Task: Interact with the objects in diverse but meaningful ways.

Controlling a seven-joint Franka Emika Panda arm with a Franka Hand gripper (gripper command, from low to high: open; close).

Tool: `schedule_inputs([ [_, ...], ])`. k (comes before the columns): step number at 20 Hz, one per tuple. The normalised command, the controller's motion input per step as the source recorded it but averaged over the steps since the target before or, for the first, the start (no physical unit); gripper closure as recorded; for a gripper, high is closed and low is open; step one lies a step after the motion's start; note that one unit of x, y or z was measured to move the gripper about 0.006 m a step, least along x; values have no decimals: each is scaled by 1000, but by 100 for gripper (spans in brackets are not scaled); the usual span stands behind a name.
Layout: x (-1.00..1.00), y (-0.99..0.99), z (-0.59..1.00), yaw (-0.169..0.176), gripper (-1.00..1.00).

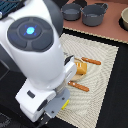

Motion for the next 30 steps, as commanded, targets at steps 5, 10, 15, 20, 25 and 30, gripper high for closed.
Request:
schedule_inputs([
  [5, 259, 1000, 675, 0, 100],
  [10, 229, 1000, 234, 0, 100],
  [15, 139, 978, 10, 5, 100],
  [20, -96, 877, -1, 35, 100],
  [25, -311, 765, -10, 68, 100],
  [30, -305, 737, -59, 73, 100],
])
